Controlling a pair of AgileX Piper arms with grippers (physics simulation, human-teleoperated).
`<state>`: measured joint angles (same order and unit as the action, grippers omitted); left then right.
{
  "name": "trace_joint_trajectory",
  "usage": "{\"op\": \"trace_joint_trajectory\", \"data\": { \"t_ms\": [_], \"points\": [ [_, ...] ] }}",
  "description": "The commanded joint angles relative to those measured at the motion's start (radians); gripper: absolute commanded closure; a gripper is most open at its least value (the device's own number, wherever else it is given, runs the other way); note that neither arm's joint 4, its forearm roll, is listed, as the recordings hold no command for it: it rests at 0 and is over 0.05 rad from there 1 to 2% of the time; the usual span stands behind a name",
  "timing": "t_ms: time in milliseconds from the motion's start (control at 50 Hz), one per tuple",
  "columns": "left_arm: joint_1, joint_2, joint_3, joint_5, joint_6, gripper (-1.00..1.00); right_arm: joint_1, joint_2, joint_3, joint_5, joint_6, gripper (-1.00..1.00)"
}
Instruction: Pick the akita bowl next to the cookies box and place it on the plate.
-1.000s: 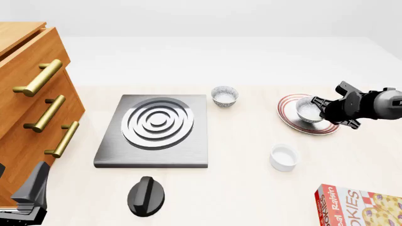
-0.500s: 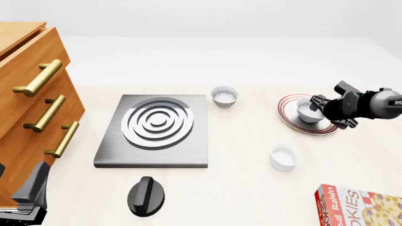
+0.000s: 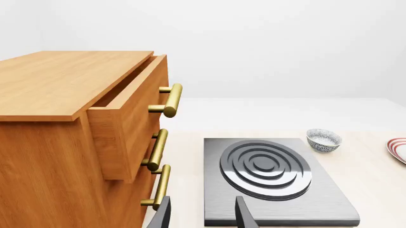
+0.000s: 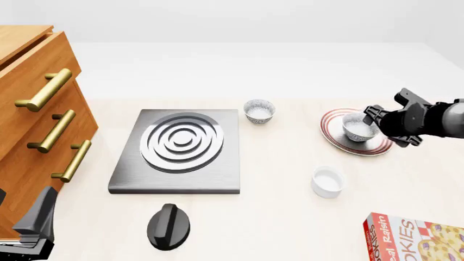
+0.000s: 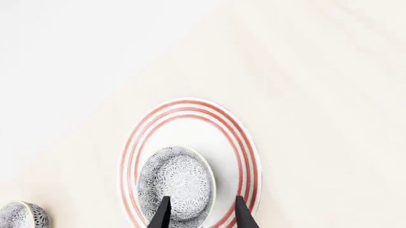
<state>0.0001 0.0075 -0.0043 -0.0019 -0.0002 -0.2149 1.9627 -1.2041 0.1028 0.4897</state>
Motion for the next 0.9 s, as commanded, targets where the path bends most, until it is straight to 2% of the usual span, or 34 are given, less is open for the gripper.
{"op": "trace_joint_trajectory", "data": {
  "t_ms": [20, 180, 240, 480, 580, 720, 900],
  "points": [
    [0.0, 0.0, 0.0, 0.0, 0.0, -1.0, -0.001, -0.125, 0.093, 0.016, -0.008, -1.0],
    [0.0, 0.0, 0.0, 0.0, 0.0, -1.0, 0.008, -0.231, 0.157, 0.041, -0.034, -1.0],
    [0.0, 0.0, 0.0, 0.0, 0.0, -1.0, 0.011, -0.286, 0.18, 0.056, -0.066, -1.0],
    [0.0, 0.0, 0.0, 0.0, 0.0, -1.0, 0.081, -0.509, 0.303, 0.085, -0.119, -1.0],
    [0.0, 0.0, 0.0, 0.0, 0.0, -1.0, 0.133, -0.598, 0.366, 0.066, -0.125, -1.0],
    [0.0, 0.0, 0.0, 0.0, 0.0, -1.0, 0.172, -0.729, 0.444, 0.052, -0.169, -1.0],
    [0.0, 0.0, 0.0, 0.0, 0.0, -1.0, 0.243, -0.927, 0.592, -0.016, -0.123, -1.0]
  ]
}}
